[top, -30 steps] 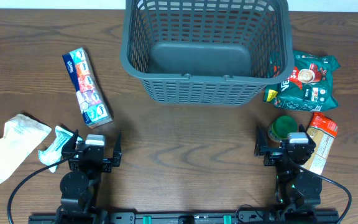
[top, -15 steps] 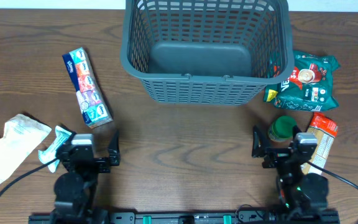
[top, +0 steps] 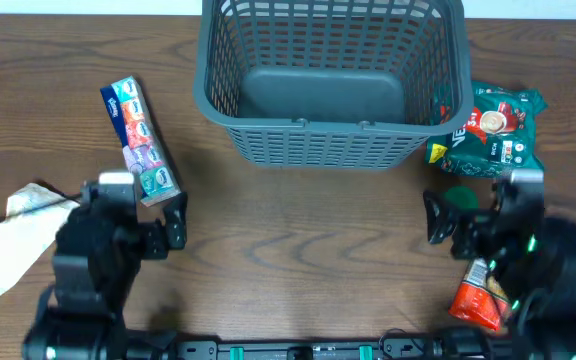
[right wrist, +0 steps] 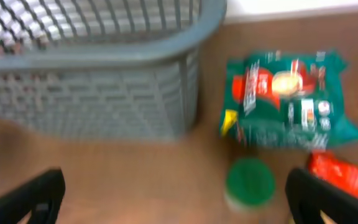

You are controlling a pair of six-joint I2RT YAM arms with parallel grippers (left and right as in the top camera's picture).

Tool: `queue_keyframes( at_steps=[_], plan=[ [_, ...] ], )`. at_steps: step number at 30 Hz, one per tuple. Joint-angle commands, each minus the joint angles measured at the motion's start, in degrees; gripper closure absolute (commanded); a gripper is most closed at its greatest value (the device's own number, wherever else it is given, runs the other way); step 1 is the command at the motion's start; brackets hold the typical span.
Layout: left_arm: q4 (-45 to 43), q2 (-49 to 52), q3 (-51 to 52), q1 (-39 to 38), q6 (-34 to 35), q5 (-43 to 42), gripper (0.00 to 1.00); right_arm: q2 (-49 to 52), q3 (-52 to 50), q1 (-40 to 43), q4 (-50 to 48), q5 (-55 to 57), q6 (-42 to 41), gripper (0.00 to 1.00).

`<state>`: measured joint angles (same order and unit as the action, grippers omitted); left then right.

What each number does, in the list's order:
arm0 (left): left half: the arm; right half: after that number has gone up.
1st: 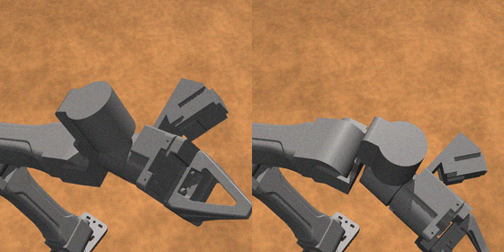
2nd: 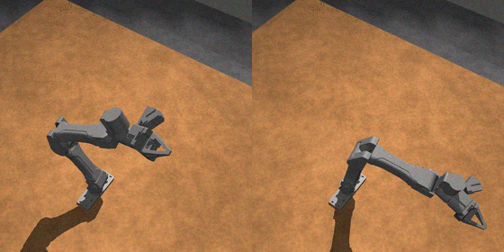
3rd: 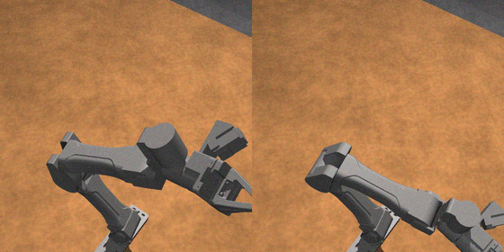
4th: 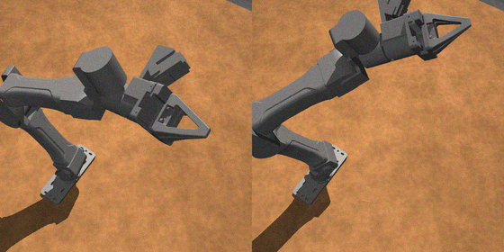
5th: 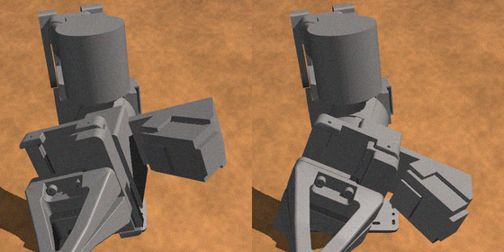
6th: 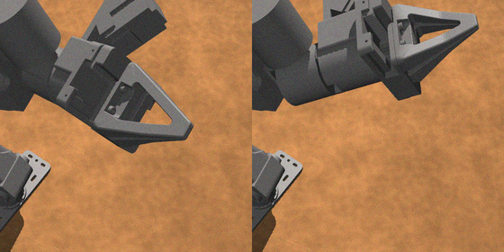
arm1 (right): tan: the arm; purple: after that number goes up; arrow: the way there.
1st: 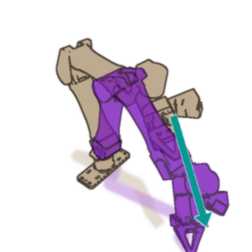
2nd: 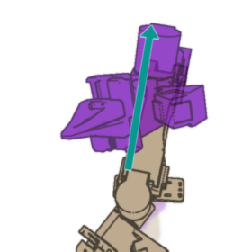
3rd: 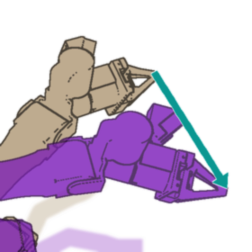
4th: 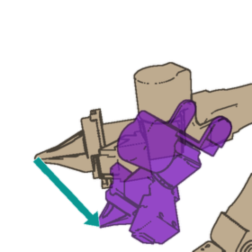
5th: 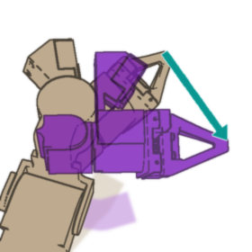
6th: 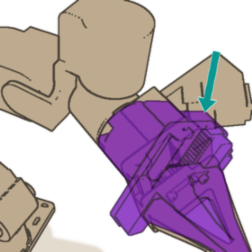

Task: Pack container
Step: 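Move the right gripper up and over to the green Nescafé pouch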

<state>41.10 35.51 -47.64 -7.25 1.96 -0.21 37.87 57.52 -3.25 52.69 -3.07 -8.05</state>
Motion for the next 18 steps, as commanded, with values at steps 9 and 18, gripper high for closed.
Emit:
queue_keyframes(
  at_steps=[9,18],
  plan=[
    [3.34,8.55,-7.96,-0.17,0.94,-2.36,0.01,20.61,28.63,0.37,15.80,1.75,2.36,0.01],
    [4.96,8.55,-7.96,-0.17,0.92,-2.29,0.01,40.22,47.89,9.62,23.65,-0.87,1.51,0.01]
  ],
)
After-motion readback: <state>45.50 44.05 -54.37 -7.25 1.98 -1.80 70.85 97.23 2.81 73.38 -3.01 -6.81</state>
